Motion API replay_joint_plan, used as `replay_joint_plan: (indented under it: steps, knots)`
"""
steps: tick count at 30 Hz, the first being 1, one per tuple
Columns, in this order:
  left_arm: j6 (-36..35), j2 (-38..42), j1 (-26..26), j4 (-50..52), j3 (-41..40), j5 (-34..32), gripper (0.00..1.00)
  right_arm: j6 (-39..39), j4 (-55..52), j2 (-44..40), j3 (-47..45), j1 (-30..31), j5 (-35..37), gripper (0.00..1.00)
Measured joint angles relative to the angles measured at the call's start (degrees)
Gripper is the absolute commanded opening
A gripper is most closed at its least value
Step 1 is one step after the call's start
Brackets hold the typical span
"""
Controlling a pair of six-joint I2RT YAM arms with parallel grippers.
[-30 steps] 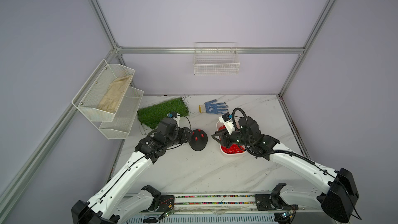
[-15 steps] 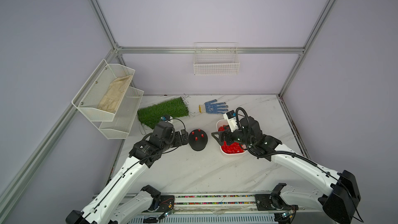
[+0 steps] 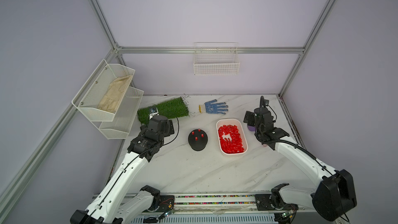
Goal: Cover the protruding screws with screw protection sleeves
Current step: Reset both arms
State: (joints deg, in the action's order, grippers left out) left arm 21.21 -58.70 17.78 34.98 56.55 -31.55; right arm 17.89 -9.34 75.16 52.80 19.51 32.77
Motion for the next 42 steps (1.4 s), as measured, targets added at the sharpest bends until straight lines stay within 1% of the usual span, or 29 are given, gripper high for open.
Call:
replay_joint_plan:
  steps: [3, 6, 10, 14, 17, 19, 24, 28, 30, 32, 33, 35, 42]
  knots:
    - [-4.79, -1.53, -4.72, -10.99, -6.97, -1.62, 1.0, -1.11, 5.97, 3.3, -4.02, -2.64, 3.17, 0.97]
    - [-9.51, -2.69, -8.81, -21.97, -14.67, -2.6, 1.0, -4.0, 15.3, 5.33, -10.25, -5.57, 4.31, 0.97]
    - [-12.52, -8.44, -12.5, -36.02, -21.51, -2.67, 1.0, -6.88, 26.77, 10.93, -16.57, -7.5, 5.03, 0.97]
    - [-13.55, -16.48, -13.33, -48.33, -25.86, -1.88, 1.0, -8.74, 35.98, 14.86, -21.0, -8.55, 4.79, 0.97]
    - [-14.45, -21.0, -13.25, -55.36, -28.22, -1.01, 1.0, -10.4, 43.85, 16.79, -23.65, -8.9, 4.22, 0.97]
    - [-15.17, -22.97, -13.2, -59.87, -28.98, -0.68, 1.0, -11.65, 48.87, 18.12, -24.37, -9.05, 3.43, 0.97]
    - [-17.73, -28.48, -13.14, -76.32, -32.52, 0.42, 1.0, -13.05, 59.91, 23.52, -24.28, -10.45, -0.48, 0.97]
    - [-18.36, -29.59, -13.14, -79.62, -33.03, 1.75, 1.0, -13.03, 62.71, 25.05, -24.76, -12.79, -6.43, 0.97]
    - [-18.64, -29.66, -13.14, -83.06, -33.7, 2.95, 1.0, -13.35, 67.06, 25.92, -25.88, -13.97, -9.55, 0.97]
    - [-19.52, -31.17, -13.07, -88.17, -34.97, 3.52, 1.0, -13.6, 68.13, 26.58, -26.64, -14.69, -11.85, 0.97]
    - [-19.58, -32.09, -13.05, -88.91, -35.23, 3.91, 1.0, -13.79, 68.5, 26.88, -26.73, -14.8, -12.74, 0.97]
    - [-19.56, -32.5, -13.11, -88.21, -35.26, 4.46, 1.0, -14.19, 69.26, 27.3, -26.73, -14.8, -14.03, 0.97]
    - [-19.58, -32.5, -13.25, -90.4, -35.26, 5.22, 1.0, -14.43, 71.06, 27.28, -26.75, -14.8, -15.91, 0.97]
